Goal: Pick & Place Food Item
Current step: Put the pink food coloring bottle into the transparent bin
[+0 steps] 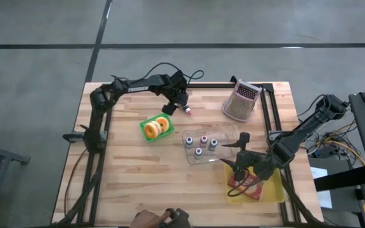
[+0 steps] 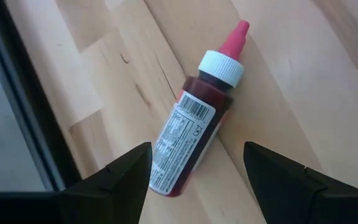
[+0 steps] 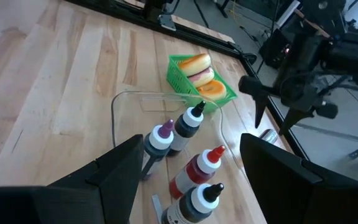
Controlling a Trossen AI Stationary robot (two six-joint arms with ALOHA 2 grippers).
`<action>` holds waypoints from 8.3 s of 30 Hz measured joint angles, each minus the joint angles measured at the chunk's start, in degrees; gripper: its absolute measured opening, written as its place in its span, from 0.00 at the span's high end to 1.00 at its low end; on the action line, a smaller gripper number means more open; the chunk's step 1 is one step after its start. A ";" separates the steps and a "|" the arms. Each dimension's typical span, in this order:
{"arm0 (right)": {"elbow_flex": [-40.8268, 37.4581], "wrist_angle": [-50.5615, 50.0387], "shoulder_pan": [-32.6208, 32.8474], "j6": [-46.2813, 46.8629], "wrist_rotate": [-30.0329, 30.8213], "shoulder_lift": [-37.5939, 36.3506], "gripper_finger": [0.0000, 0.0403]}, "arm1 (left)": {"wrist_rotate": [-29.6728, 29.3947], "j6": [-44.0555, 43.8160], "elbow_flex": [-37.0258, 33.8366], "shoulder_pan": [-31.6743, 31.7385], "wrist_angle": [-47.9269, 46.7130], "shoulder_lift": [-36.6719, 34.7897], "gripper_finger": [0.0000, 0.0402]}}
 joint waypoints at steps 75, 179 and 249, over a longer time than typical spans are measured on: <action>-6.82 28.05 -0.25 -15.71 1.30 0.07 0.39 | 25.24 -45.50 -31.23 -7.12 61.77 -28.59 0.82; 42.03 -21.94 -36.74 -8.76 -52.60 26.86 0.56 | 0.90 -50.71 -55.44 -30.53 93.89 -24.68 0.83; 42.01 -24.45 -36.46 -10.94 -53.83 28.18 0.69 | 4.48 -51.18 -55.23 -30.77 95.60 -24.91 0.57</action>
